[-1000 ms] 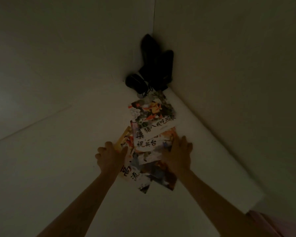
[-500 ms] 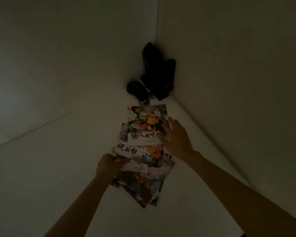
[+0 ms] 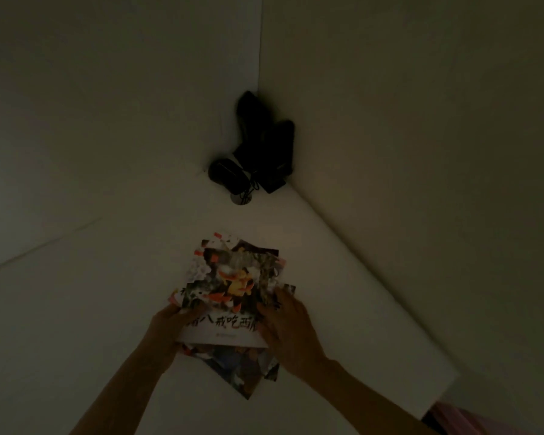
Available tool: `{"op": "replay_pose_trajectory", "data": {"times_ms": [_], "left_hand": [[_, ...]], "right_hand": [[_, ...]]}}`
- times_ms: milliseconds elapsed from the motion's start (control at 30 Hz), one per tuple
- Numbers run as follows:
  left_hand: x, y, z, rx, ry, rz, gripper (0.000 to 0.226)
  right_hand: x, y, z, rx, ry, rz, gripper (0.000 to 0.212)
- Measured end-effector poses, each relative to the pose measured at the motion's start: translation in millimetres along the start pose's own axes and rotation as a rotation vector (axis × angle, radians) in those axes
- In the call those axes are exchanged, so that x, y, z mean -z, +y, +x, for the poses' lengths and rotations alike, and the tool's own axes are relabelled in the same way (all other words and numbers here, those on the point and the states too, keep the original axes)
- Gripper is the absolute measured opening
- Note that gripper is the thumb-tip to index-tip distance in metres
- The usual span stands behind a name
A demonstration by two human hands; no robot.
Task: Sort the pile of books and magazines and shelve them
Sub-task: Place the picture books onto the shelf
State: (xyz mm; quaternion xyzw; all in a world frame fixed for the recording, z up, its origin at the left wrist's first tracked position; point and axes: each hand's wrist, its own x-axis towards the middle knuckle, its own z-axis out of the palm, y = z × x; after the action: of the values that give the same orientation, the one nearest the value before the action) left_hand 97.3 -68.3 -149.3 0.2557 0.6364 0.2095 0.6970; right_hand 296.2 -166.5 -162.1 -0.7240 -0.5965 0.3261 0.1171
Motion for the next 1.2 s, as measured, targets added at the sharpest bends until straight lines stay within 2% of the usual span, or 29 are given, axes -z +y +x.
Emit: {"op": "replay_pose_trajectory", "data": {"times_ms": [67,100,200,267,333,400,500,567,633,733,833,967,1000,1067,1200], "left_hand": [[2,-5,0,-0.080,-0.017,-0.011,0.027],[1,-6,-2,-0.123,-0.029,-0.039,0.023],[-4,-5,-9,-0.189,-0.064,-0.209,0.020],[-7,-3,-10,-0.198,-0.074,-0.308,0.026],[-9,1,-14,-0.213,-0.122,-0.353,0.047],[-6,5,-17,-0.240,-0.175,-0.371,0.058],[8,16,-22,-0.306,-0.235,-0.225,0.072],[18,25,-25,-0.356,-0.204,0.024,0.062],[23,33,-25,-0.414,-0.149,0.309,0.044],[24,41,-22,-0.521,-0.094,0.498,0.035],[17,44,-18,-0.641,-0.009,0.509,0.036],[14,27,-10,-0.595,-0.205,0.281,0.056],[14,23,-10,-0.574,-0.217,0.235,0.064],[14,16,-10,-0.561,-0.188,0.143,0.059],[16,12,-5,-0.737,-0.090,0.285,0.055]], "right_hand": [[6,-1,3,-0.056,0.036,0.160,0.062],[7,-1,4,-0.090,0.116,0.276,0.053],[18,-2,4,-0.364,0.375,0.633,0.062],[25,-1,6,-0.448,0.316,0.875,0.063],[32,-8,11,-0.426,0.173,1.138,0.046],[39,-15,16,-0.304,0.091,1.095,0.029],[50,-14,27,-0.145,0.156,0.910,0.024],[58,-16,31,-0.102,0.200,0.968,0.026],[60,-20,33,0.000,0.224,1.024,0.039],[54,-29,32,0.107,0.267,1.029,0.041],[43,-38,24,0.081,0.349,0.989,0.042],[26,-44,15,0.035,0.420,0.995,0.052],[22,-44,14,0.041,0.406,1.034,0.053],[20,-46,13,0.029,0.380,1.065,0.053],[15,-56,13,-0.023,0.407,1.128,0.047]]}}
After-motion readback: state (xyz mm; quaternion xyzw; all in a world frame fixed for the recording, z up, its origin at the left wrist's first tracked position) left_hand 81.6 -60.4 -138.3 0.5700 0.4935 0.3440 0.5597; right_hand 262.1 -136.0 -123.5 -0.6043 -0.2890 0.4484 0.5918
